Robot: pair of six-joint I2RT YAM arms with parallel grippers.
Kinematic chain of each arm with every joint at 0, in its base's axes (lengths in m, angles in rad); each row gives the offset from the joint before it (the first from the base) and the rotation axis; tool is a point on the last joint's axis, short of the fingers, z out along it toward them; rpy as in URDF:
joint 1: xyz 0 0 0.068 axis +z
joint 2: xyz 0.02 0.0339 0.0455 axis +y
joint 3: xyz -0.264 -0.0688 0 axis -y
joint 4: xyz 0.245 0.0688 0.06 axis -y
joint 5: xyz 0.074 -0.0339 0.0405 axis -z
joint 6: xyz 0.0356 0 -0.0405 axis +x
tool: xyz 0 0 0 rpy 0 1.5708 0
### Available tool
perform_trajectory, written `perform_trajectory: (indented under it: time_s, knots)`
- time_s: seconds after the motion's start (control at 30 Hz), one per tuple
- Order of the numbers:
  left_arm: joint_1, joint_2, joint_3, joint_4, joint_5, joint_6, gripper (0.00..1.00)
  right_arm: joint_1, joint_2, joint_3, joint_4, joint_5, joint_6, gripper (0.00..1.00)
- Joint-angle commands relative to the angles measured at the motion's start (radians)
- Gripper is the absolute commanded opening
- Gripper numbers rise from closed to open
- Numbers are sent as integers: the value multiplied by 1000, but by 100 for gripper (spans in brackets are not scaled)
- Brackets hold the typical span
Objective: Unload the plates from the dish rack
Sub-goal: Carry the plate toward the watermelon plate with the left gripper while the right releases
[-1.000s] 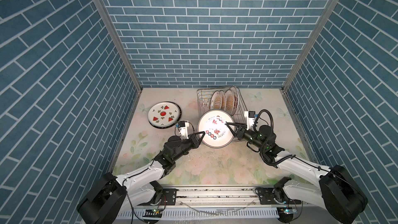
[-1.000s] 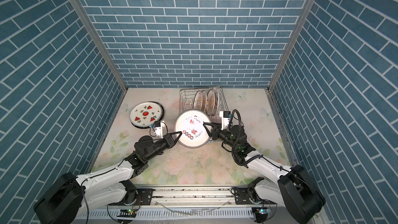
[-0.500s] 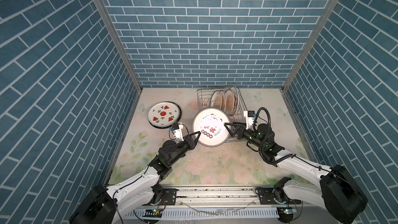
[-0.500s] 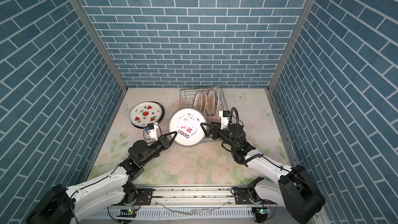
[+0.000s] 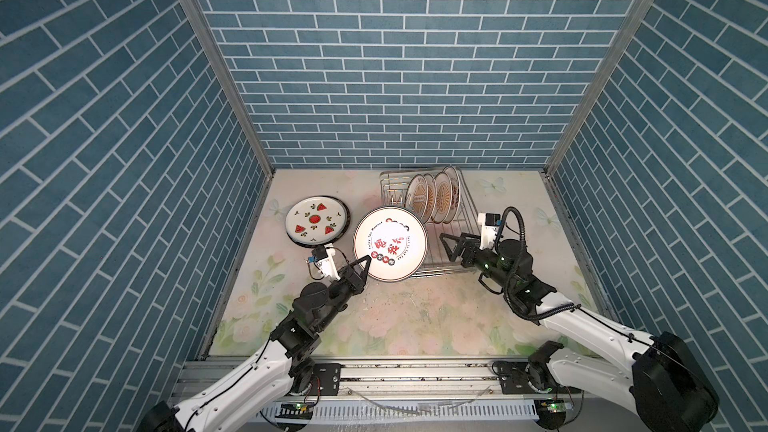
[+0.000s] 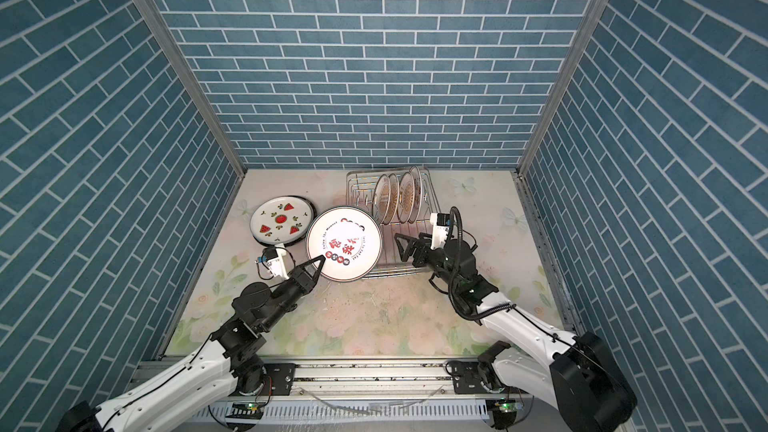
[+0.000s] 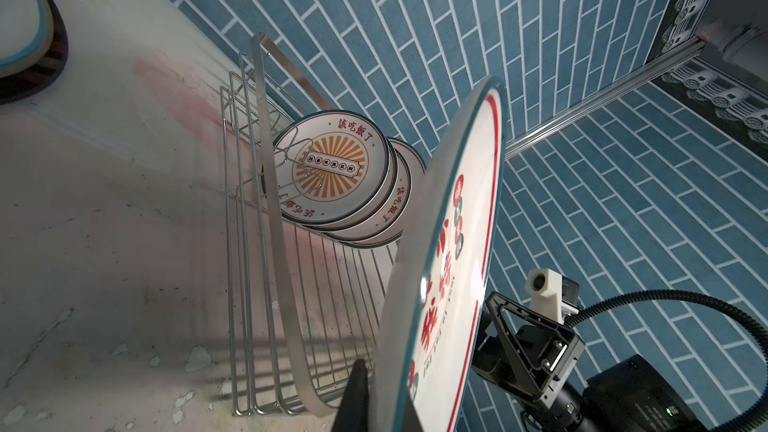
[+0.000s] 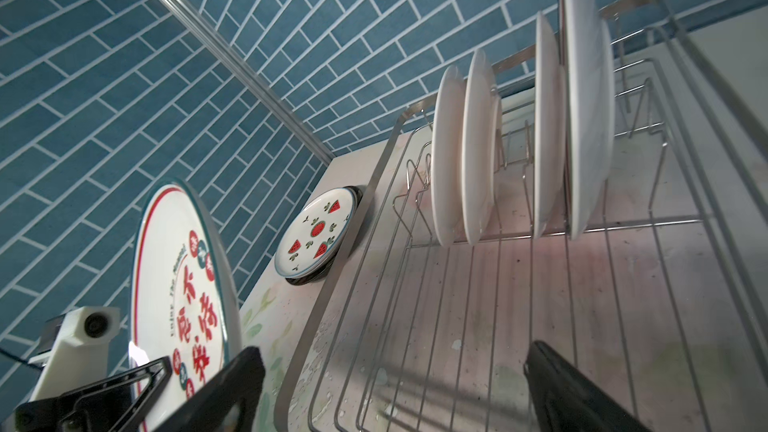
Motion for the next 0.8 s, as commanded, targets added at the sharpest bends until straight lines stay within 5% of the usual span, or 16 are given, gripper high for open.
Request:
perform_trajectory:
  time_s: [0.0,0.1,0.23,0.4,0.77]
  knots:
    - [-3,-48,-3,-57,-75,2,0,22,-28,56,-88,144,-70,99]
    - [-5,-56,-37,-34,-121,-34,0,41,-6,70,-64,96,-112,99]
    - [-6,-4,-67,28,-151,-100,0,101,70,105,42,-117,-171,99]
    - [-5,-20,-62,21,-152,-91,0,245,174,234,-93,32,-313,99]
    - [-1,-245,-77,-249,-261,-117,0,288,317,318,-67,0,-347,99]
